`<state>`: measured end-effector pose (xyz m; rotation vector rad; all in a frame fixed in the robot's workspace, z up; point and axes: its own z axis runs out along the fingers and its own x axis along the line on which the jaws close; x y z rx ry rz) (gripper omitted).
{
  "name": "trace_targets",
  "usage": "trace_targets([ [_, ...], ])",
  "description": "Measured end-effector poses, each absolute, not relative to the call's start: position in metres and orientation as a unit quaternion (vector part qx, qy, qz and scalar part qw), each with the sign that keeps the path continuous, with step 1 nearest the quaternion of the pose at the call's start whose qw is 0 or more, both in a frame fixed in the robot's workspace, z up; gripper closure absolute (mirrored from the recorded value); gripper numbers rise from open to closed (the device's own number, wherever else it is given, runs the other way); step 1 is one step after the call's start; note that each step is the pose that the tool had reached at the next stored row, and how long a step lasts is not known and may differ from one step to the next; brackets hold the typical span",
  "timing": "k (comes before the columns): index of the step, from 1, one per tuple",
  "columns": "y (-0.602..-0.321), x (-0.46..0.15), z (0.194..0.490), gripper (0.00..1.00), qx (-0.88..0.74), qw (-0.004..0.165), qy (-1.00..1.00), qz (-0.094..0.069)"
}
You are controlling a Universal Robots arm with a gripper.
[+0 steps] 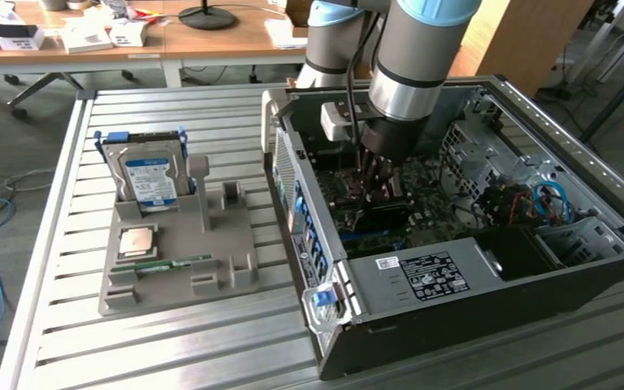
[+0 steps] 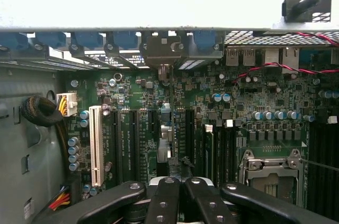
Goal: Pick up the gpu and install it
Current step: 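Press down on the gpu until it lock into place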
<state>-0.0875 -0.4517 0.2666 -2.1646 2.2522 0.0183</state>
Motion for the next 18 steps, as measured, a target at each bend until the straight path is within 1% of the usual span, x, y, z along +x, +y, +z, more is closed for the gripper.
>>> trace_targets([
  [18, -0.4510, -0.0875, 0.2662, 0.89, -0.693, 0.009, 0.721, 0.006],
])
